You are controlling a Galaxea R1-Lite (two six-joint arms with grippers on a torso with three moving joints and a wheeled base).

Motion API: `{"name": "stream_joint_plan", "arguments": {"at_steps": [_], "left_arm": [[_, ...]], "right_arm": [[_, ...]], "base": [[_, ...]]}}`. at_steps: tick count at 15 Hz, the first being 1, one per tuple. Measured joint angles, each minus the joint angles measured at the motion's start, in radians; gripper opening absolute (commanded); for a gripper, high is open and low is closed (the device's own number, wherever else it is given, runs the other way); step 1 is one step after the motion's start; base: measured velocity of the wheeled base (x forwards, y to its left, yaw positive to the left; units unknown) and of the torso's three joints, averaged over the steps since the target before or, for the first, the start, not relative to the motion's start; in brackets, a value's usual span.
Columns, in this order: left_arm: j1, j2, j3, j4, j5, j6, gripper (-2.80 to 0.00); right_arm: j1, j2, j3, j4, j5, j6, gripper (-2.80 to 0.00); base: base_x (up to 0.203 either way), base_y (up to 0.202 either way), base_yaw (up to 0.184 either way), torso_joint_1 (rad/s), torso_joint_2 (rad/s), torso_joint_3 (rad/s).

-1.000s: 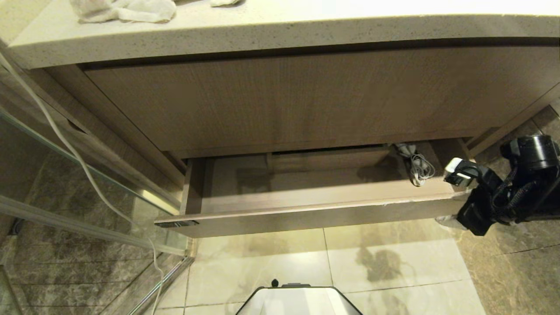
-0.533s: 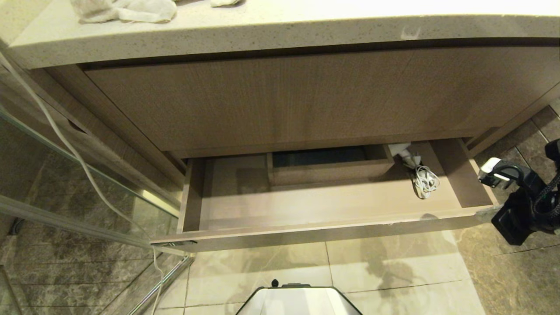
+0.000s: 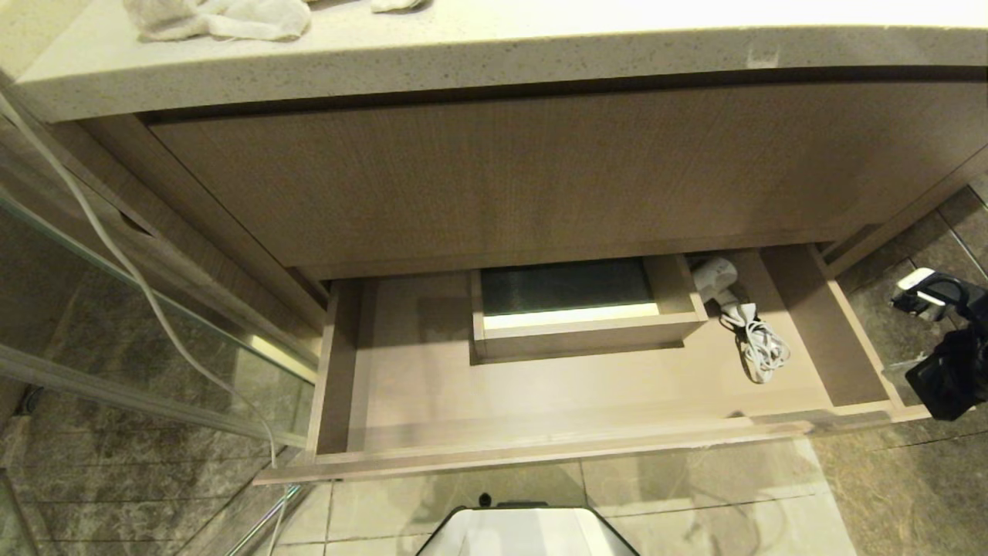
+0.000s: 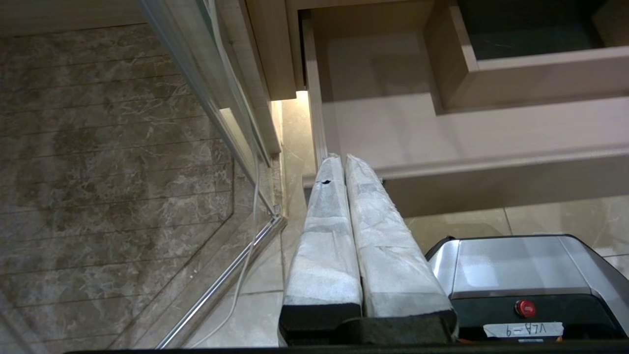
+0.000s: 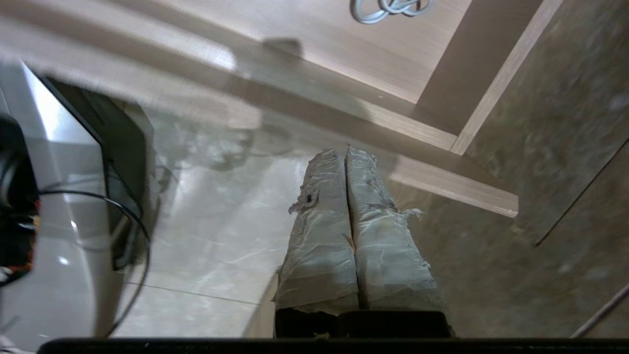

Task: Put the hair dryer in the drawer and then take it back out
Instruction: Pull open the drawer, then take the hairdryer out

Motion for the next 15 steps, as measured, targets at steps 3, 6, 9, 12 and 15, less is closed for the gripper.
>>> {"name": "stream_joint_plan", "arguments": {"at_steps": [3, 6, 9, 12, 15], "left_arm": [[0.000, 0.000, 0.000, 0.000, 0.000, 0.000, -2.80], [0.000, 0.000, 0.000, 0.000, 0.000, 0.000, -2.80], [0.000, 0.000, 0.000, 0.000, 0.000, 0.000, -2.80], [0.000, 0.000, 0.000, 0.000, 0.000, 0.000, -2.80], [0.000, 0.000, 0.000, 0.000, 0.000, 0.000, -2.80]], "right_arm": [[-0.010, 0.078, -0.042, -0.032, 0.004, 0.112, -2.80], [-0.010, 0.208, -0.121, -0.109, 0.020, 0.149, -2.80], [-0.010, 0.363, -0.241, -0.180, 0.050, 0.160, 0.00], [-0.022, 0.495, -0.333, -0.198, 0.057, 0.162, 0.00], [-0.034, 0.595, -0.387, -0.201, 0.060, 0.159, 0.00]], "base": [[0.000, 0.000, 0.000, 0.000, 0.00, 0.000], [0.000, 0.000, 0.000, 0.000, 0.00, 0.000], [0.000, 0.000, 0.000, 0.000, 0.00, 0.000], [0.000, 0.000, 0.000, 0.000, 0.00, 0.000], [0.000, 0.000, 0.000, 0.000, 0.00, 0.000]]}}
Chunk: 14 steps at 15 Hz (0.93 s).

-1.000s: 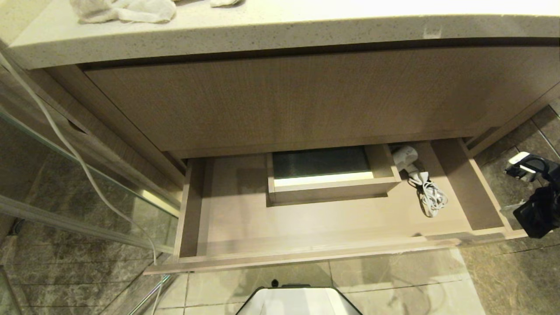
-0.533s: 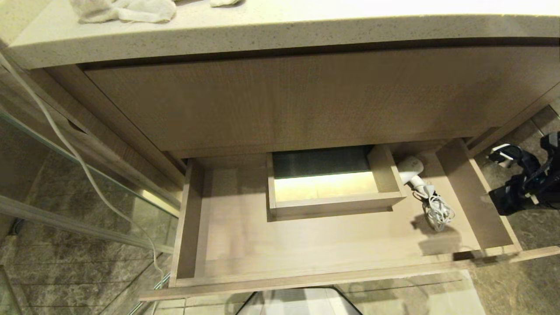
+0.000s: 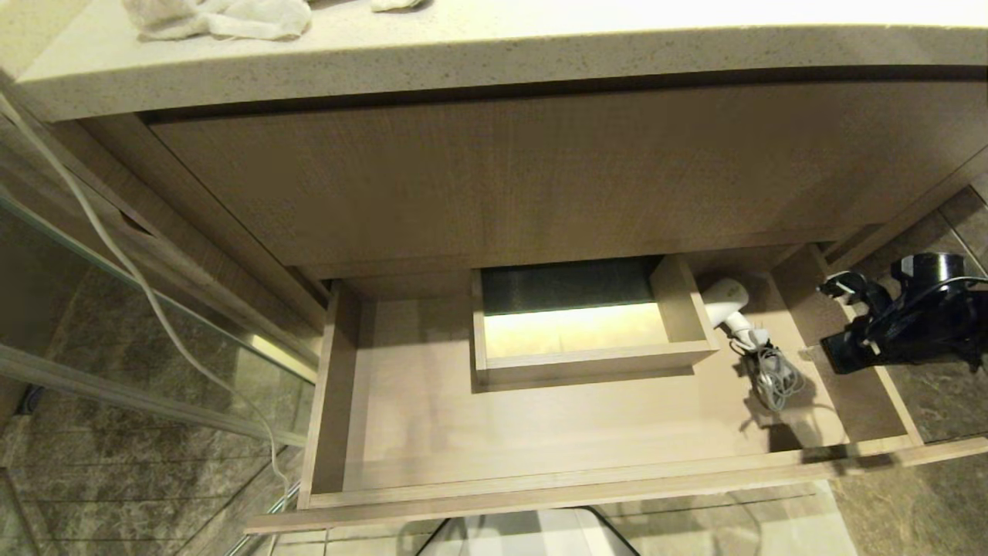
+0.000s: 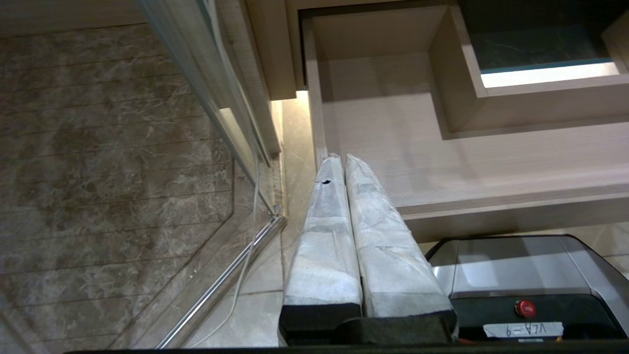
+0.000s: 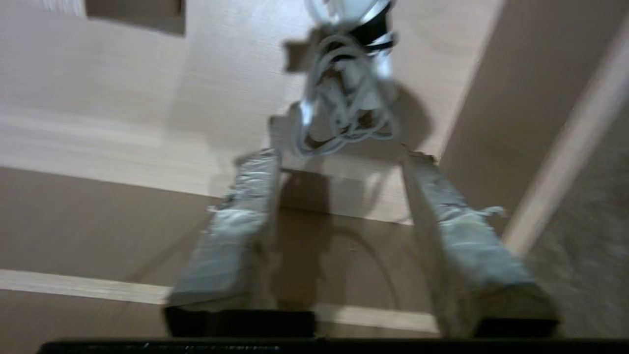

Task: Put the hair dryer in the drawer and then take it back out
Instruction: Take the hairdryer out

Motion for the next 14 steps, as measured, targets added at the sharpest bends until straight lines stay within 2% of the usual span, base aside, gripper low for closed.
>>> {"name": "stream_joint_plan", "arguments": {"at_steps": [4, 7, 11, 14], "left_arm": [[0.000, 0.000, 0.000, 0.000, 0.000, 0.001, -2.80], [0.000, 0.000, 0.000, 0.000, 0.000, 0.000, -2.80], [0.000, 0.000, 0.000, 0.000, 0.000, 0.000, -2.80], [0.000, 0.000, 0.000, 0.000, 0.000, 0.000, -2.80]], "right_arm": [[-0.005, 0.093, -0.054, 0.007, 0.038, -0.010, 0.00], [0.003, 0.179, -0.147, 0.014, 0.040, -0.039, 0.00], [0.016, 0.281, -0.251, 0.013, 0.057, -0.132, 0.00], [0.018, 0.350, -0.325, -0.001, 0.090, -0.160, 0.00]], "base": [[0.000, 0.000, 0.000, 0.000, 0.00, 0.000], [0.000, 0.000, 0.000, 0.000, 0.00, 0.000], [0.000, 0.000, 0.000, 0.000, 0.00, 0.000], [0.000, 0.000, 0.000, 0.000, 0.00, 0.000]]}}
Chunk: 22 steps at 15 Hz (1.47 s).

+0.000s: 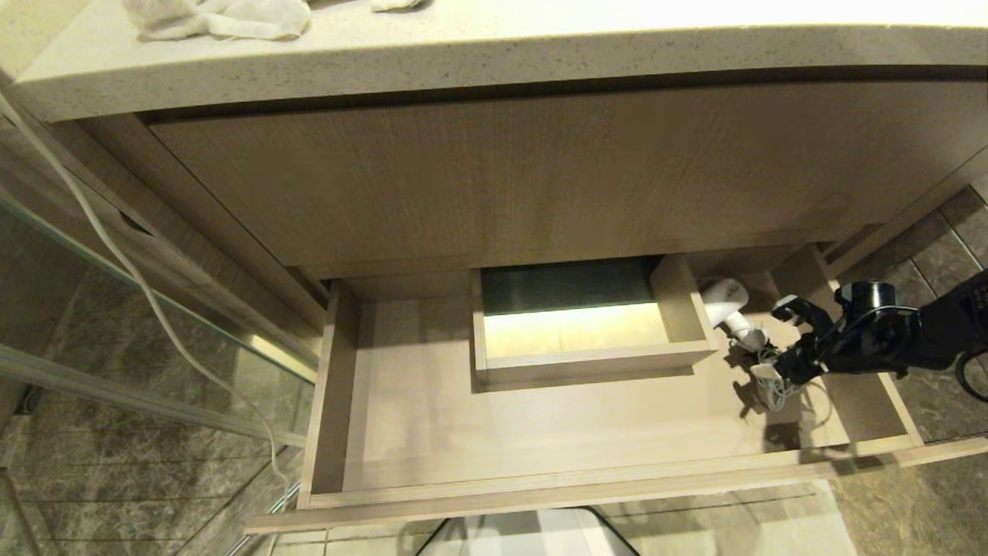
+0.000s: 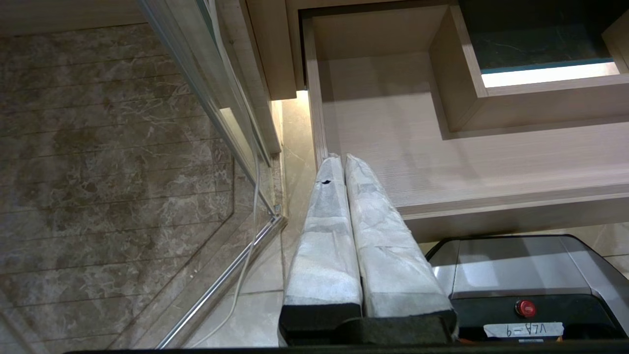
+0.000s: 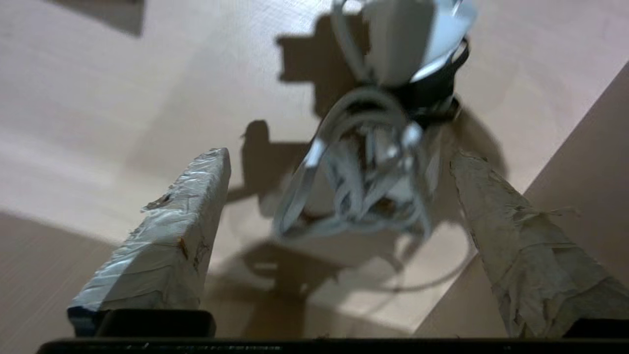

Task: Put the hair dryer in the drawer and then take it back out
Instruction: Take the hairdryer out

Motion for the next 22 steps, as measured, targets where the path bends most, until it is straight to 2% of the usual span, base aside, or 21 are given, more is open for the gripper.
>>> {"name": "stream_joint_plan", "arguments": {"at_steps": [4, 14, 15, 22], "left_arm": [[0.000, 0.000, 0.000, 0.000, 0.000, 0.000, -2.80], [0.000, 0.000, 0.000, 0.000, 0.000, 0.000, -2.80], [0.000, 0.000, 0.000, 0.000, 0.000, 0.000, -2.80], [0.000, 0.000, 0.000, 0.000, 0.000, 0.000, -2.80]], "right_arm": [[0.001, 0.085, -0.102, -0.055, 0.039, -0.034, 0.00], [-0.009, 0.195, -0.200, -0.077, 0.038, -0.024, 0.00], [-0.010, 0.202, -0.205, -0.077, 0.039, -0.024, -2.80], [-0.018, 0.200, -0.206, -0.073, 0.040, -0.030, -2.80]], "base": [[0.000, 0.000, 0.000, 0.000, 0.00, 0.000], [0.000, 0.000, 0.000, 0.000, 0.00, 0.000], [0.000, 0.000, 0.000, 0.000, 0.00, 0.000], [0.000, 0.000, 0.000, 0.000, 0.00, 0.000]]}}
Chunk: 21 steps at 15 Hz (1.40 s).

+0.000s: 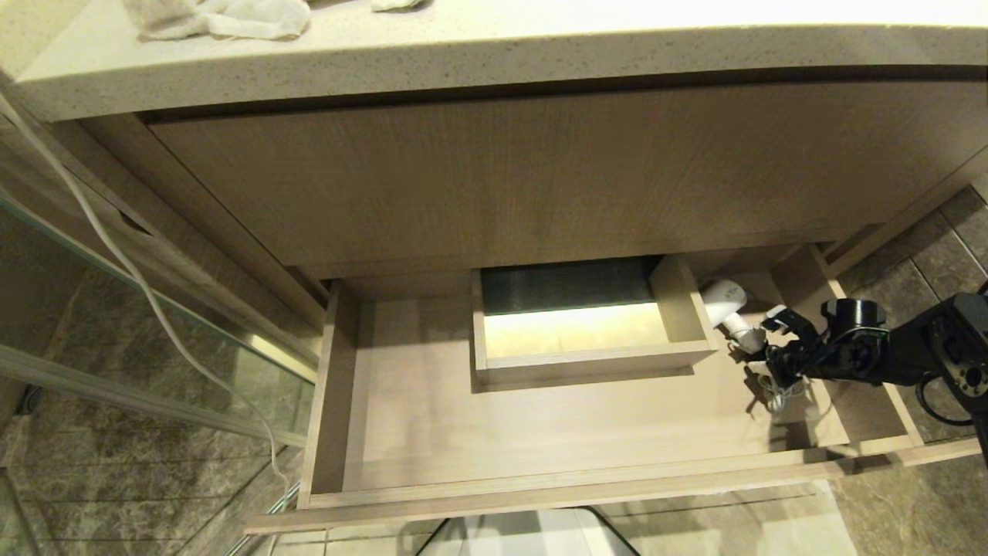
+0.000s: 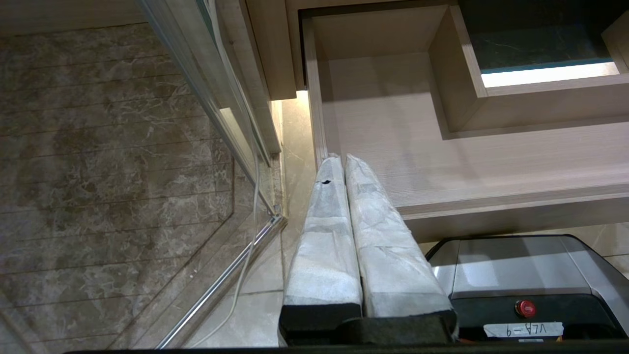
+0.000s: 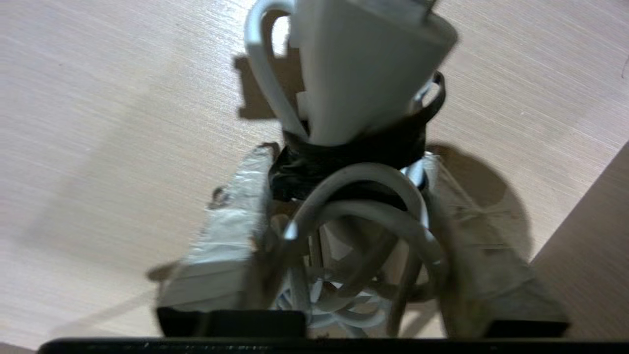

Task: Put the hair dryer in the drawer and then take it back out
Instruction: Take the hairdryer out

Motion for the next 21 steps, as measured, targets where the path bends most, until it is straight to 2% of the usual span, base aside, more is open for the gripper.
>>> {"name": "stream_joint_plan", "arguments": {"at_steps": [5, 15, 21], "left_arm": [[0.000, 0.000, 0.000, 0.000, 0.000, 0.000, -2.80], [0.000, 0.000, 0.000, 0.000, 0.000, 0.000, -2.80], [0.000, 0.000, 0.000, 0.000, 0.000, 0.000, -2.80]], "right_arm": [[-0.007, -0.052, 0.028, 0.011, 0.000, 0.001, -2.80], [-0.072, -0.189, 0.104, 0.067, 0.002, -0.005, -2.80], [-0.078, -0.276, 0.158, 0.086, 0.002, -0.005, -2.80]], "base": [[0.000, 0.000, 0.000, 0.000, 0.00, 0.000], [0.000, 0.000, 0.000, 0.000, 0.00, 0.000], [0.000, 0.000, 0.000, 0.000, 0.00, 0.000]]}}
